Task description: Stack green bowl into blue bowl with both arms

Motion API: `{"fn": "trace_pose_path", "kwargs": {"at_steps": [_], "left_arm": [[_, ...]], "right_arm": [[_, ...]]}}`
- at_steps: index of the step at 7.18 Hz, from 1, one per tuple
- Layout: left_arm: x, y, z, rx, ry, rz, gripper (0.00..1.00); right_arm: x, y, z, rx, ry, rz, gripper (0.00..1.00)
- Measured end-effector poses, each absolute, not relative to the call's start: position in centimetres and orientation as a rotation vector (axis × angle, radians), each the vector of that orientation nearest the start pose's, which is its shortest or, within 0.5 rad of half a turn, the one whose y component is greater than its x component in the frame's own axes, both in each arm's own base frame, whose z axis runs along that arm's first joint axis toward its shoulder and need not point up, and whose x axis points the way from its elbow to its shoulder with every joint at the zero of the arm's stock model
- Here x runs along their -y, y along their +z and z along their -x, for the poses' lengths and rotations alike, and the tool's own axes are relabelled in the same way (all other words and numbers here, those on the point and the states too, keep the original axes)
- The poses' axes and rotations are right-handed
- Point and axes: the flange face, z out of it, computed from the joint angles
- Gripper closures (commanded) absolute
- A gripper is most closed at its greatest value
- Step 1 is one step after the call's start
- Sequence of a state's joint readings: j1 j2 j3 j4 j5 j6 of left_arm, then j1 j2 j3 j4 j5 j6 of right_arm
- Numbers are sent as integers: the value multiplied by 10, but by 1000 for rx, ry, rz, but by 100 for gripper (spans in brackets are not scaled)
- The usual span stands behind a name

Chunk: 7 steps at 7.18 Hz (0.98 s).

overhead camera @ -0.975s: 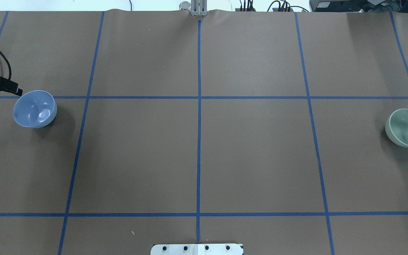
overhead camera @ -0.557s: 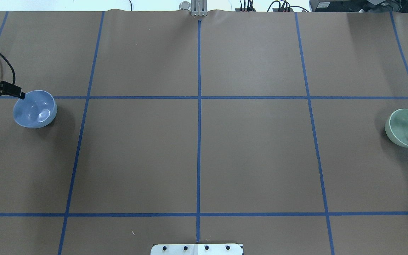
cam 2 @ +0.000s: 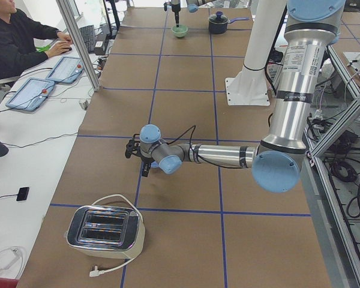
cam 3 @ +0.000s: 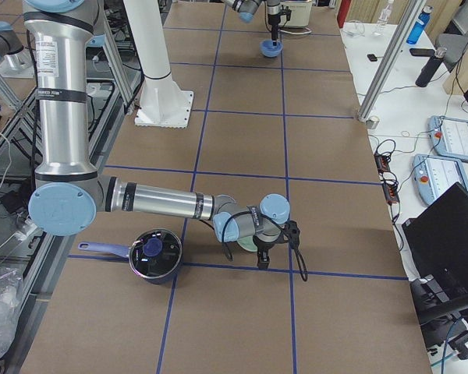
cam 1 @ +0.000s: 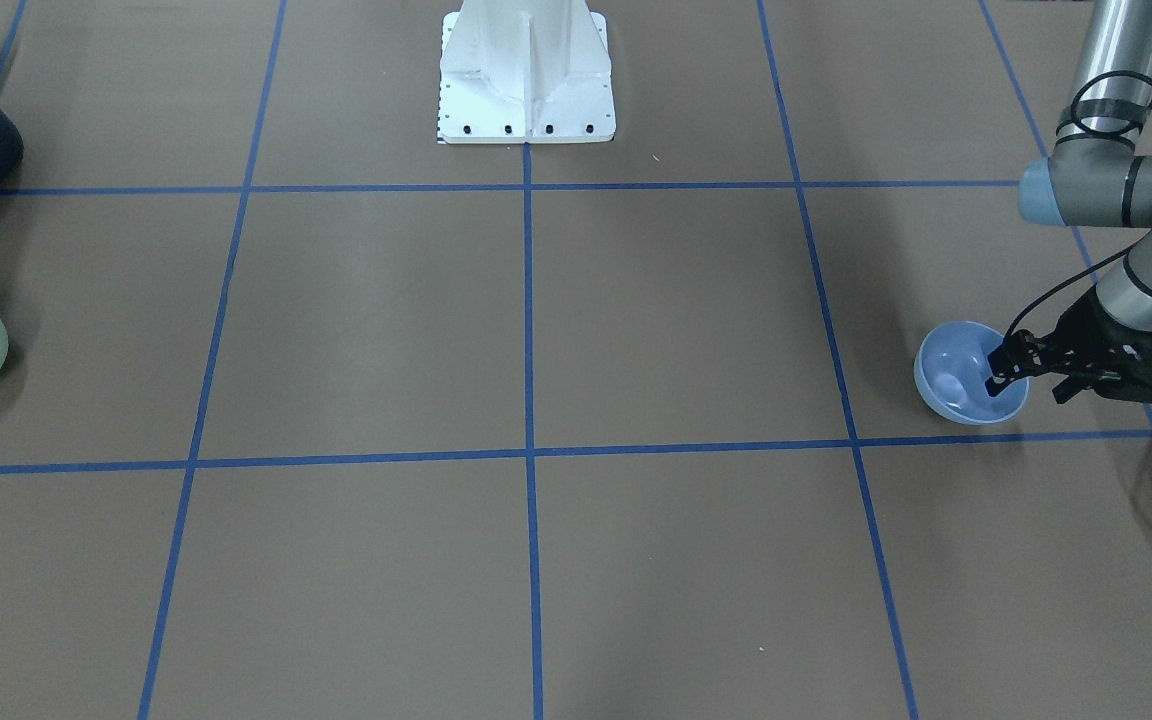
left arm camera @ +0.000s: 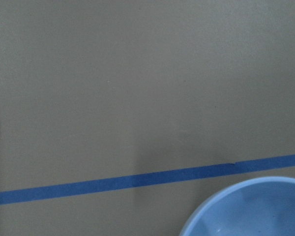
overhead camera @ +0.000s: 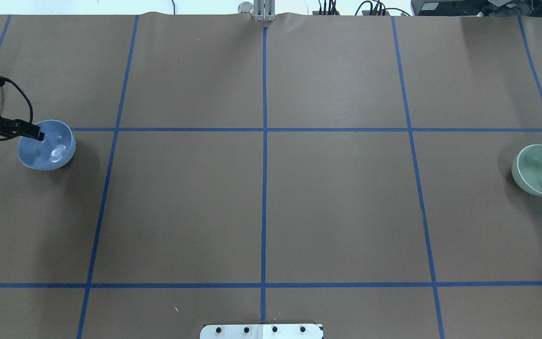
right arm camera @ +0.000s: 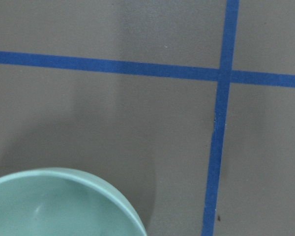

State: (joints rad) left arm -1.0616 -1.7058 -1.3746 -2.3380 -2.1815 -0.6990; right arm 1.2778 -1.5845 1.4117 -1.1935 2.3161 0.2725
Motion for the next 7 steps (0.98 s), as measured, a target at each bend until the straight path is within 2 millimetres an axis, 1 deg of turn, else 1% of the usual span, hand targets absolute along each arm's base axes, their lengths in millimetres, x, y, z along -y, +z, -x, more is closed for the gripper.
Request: {"fn": "trace_pose_path", "kwargs": {"at_steps": [1, 2, 3, 4, 5, 7], "left_arm": [[541, 605, -216, -869, 40, -230, 25], [540, 605, -217, -869, 41, -229, 26], [540, 605, -218, -870, 43, -229, 36], [540, 605, -219, -870, 45, -229, 45], [540, 605, -219, -870, 45, -228, 50], [540, 605, -219, -869, 46, -227, 70]], "right_arm": [[491, 706, 79, 767, -97, 18, 33], [491, 705, 79, 767, -98, 17, 44], [491, 705, 80, 768, -98, 18, 51], [491, 705, 80, 768, -99, 19, 57], [491, 706, 81, 769, -99, 20, 59], [491, 705, 83, 770, -102, 21, 82]]}}
